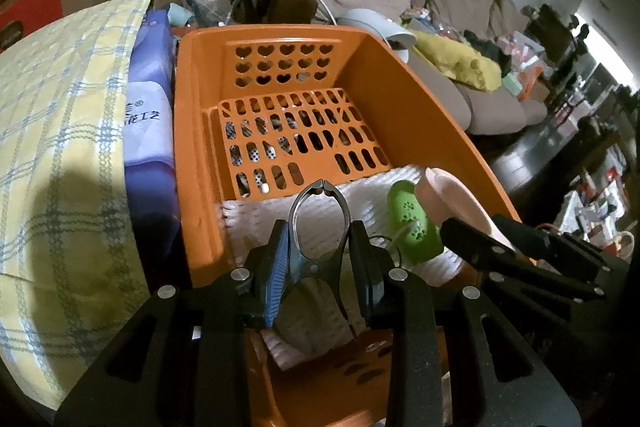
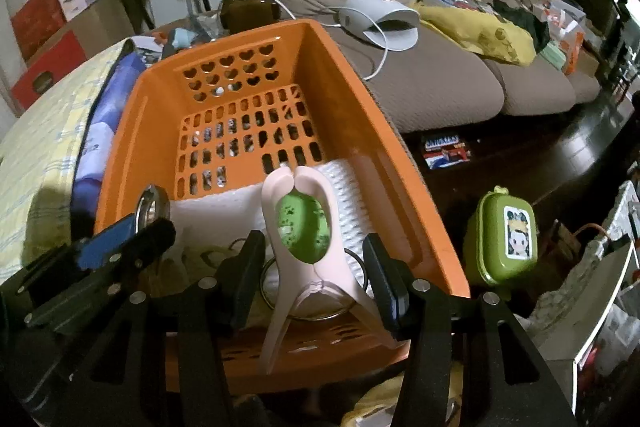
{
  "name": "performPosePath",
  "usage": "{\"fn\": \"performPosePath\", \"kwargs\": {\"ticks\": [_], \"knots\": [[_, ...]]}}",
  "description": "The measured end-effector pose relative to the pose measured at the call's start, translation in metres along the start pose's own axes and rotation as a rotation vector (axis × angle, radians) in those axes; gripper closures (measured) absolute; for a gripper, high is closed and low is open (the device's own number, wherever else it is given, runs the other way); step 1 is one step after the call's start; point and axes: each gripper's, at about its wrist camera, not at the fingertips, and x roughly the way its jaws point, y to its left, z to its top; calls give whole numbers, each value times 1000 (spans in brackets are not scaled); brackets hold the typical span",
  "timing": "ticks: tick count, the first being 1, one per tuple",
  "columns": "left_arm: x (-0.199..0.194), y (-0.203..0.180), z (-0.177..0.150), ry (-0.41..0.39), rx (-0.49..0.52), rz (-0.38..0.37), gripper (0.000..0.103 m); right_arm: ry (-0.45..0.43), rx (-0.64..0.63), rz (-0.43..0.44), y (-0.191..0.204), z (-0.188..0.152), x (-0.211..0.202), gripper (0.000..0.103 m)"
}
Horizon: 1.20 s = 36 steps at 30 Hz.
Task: Organize objects
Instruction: 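Lower both clips onto the white net with both tools, near the green toy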
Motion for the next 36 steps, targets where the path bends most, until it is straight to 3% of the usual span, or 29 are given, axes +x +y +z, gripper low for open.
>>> {"fn": "performPosePath", "kwargs": {"ticks": [20, 36], "knots": [[4, -8, -5, 5, 47, 11, 75, 7, 22, -11, -6, 0, 0, 51], [4, 2, -3, 14, 2, -11, 75, 16, -6, -27, -2, -1, 4, 51]]}}
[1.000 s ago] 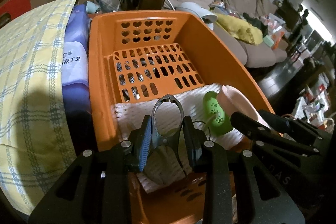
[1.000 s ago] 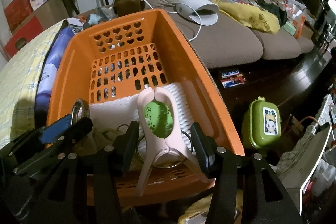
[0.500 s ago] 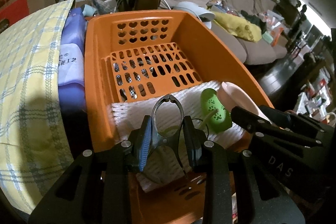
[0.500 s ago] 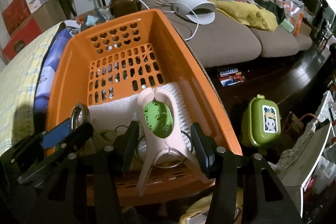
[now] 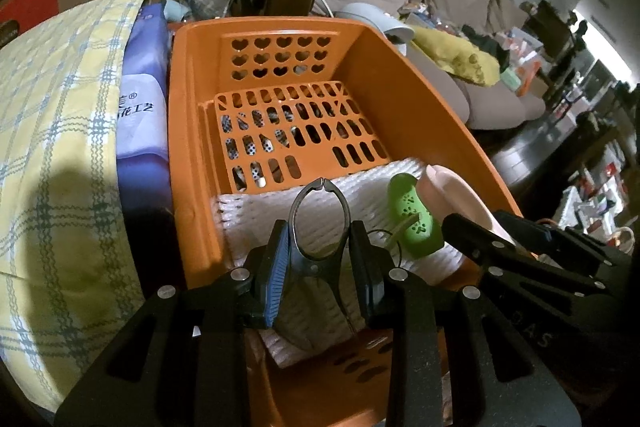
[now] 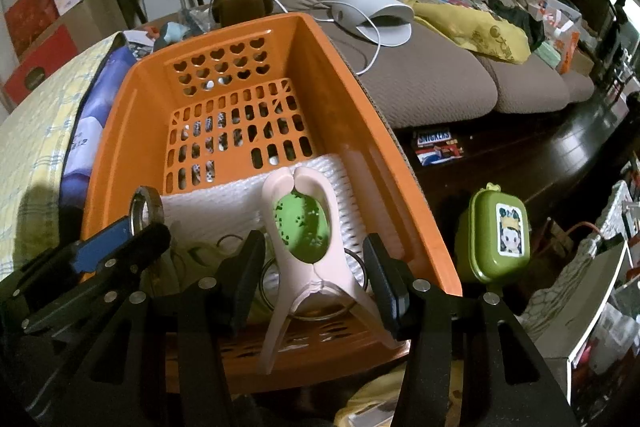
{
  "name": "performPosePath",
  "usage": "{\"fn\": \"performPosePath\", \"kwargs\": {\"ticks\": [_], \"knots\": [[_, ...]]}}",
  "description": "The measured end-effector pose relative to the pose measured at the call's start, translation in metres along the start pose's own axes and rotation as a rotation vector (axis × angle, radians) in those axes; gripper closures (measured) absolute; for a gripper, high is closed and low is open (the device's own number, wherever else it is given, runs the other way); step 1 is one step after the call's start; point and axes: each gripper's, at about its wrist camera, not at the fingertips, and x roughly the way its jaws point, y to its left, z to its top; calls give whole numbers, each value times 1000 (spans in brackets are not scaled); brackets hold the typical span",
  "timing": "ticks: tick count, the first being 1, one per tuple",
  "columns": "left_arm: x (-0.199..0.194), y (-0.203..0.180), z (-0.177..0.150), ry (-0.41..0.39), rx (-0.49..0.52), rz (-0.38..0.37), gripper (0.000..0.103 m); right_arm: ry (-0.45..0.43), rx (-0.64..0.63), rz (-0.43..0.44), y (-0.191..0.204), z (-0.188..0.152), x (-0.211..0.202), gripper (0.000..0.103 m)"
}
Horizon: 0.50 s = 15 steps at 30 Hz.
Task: Organize objects
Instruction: 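Lower both clips onto the white net with both tools, near the green toy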
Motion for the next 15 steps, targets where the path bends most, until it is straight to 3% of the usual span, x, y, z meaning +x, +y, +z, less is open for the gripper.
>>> {"fn": "performPosePath", "kwargs": {"ticks": [15], "knots": [[-1, -1, 2, 14, -3, -6, 75, 1, 0, 0, 0, 0, 0, 51]]}}
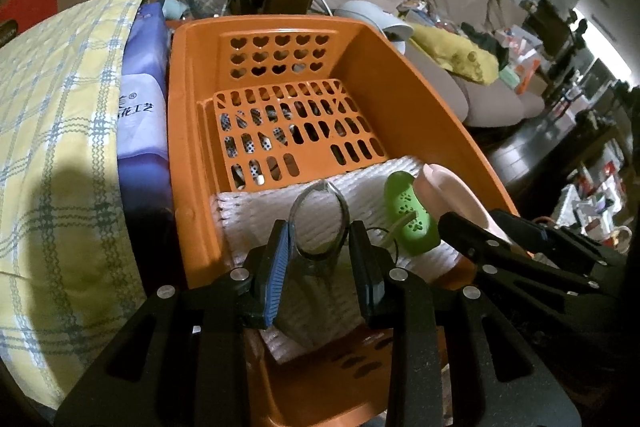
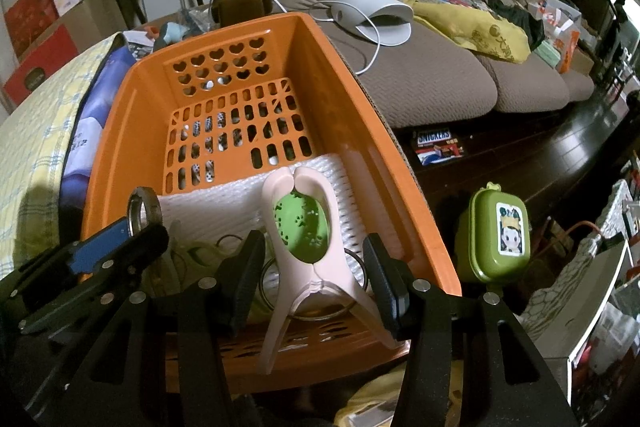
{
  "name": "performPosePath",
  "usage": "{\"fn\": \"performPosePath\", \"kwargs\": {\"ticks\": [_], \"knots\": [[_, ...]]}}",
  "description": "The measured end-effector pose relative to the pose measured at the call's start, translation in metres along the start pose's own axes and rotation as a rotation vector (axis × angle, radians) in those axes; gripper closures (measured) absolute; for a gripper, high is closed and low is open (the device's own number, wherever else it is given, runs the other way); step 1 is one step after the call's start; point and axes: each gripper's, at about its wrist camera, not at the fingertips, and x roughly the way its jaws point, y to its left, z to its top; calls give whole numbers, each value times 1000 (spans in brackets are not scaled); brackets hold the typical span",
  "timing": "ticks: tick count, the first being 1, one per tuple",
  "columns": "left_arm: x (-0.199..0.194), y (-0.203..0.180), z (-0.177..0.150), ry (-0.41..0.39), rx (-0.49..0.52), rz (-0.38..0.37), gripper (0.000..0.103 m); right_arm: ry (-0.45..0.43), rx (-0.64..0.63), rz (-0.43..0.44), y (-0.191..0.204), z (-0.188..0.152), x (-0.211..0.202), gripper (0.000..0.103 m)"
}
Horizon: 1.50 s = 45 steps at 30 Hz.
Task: Organize objects
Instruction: 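Lower both clips onto the white net with both tools, near the green toy, then open the left tool to release the silver clip while the right tool releases the pink clip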
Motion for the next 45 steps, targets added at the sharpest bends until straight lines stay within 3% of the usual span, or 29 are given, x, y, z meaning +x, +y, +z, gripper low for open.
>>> {"fn": "performPosePath", "kwargs": {"ticks": [11, 30, 39, 45], "knots": [[-25, 6, 10, -46, -17, -17, 61, 8, 1, 10, 0, -1, 1, 52], [-30, 12, 9, -42, -30, -22, 59, -19, 14, 7, -2, 2, -3, 51], [-39, 17, 8, -48, -30, -34, 57, -44, 23, -3, -3, 4, -7, 40], [-57, 22, 17, -99, -29, -26, 56, -68, 27, -3, -4, 5, -11, 33]]}}
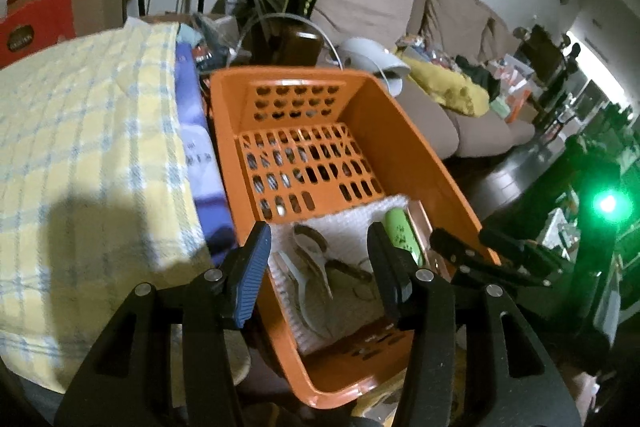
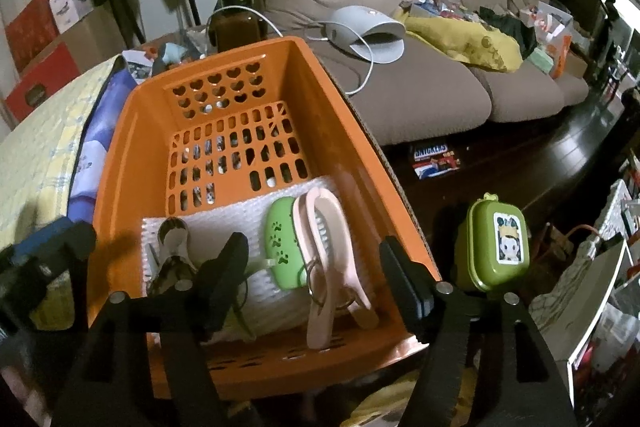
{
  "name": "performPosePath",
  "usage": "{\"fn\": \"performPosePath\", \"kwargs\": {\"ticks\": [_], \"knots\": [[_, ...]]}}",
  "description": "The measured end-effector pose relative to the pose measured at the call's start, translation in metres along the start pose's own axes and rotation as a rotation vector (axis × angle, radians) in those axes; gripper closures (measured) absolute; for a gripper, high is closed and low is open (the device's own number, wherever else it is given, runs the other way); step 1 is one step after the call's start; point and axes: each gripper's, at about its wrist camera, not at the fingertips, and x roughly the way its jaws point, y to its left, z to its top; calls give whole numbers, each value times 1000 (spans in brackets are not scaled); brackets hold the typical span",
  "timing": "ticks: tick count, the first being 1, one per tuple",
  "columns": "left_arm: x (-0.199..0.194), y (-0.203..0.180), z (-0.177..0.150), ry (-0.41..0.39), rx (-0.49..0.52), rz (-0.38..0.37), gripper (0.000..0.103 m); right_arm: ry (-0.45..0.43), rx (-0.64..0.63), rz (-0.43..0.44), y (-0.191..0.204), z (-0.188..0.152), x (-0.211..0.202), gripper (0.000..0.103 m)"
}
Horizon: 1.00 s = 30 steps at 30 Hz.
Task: Organize objects
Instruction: 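Open the left tool to release the silver clip while the right tool releases the pink clip, then lift both open tools out of the basket and turn toward the table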
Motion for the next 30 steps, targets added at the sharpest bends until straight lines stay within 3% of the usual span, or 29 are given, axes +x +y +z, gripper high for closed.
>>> {"fn": "performPosePath", "kwargs": {"ticks": [3, 5, 17, 23, 27, 30], "knots": [[-10, 3, 6, -18, -6, -7, 55, -12, -5, 1, 2, 1, -2, 32], [-16, 4, 8, -32, -4, -5, 45, -24, -8, 3, 3, 2, -5, 32], [-38, -4, 11, -80, 78, 19, 44, -80, 7, 34, 3, 5, -15, 31], [-52, 1, 11, -121, 89, 11, 32, -170, -11, 44, 8, 6, -30, 18], [-59, 0, 14, -132, 104, -17, 29, -199, -20, 45, 10, 7, -35, 16], [-69, 0, 14, -182, 120, -18, 26, -220, -11, 56, 9, 8, -38, 13]]}}
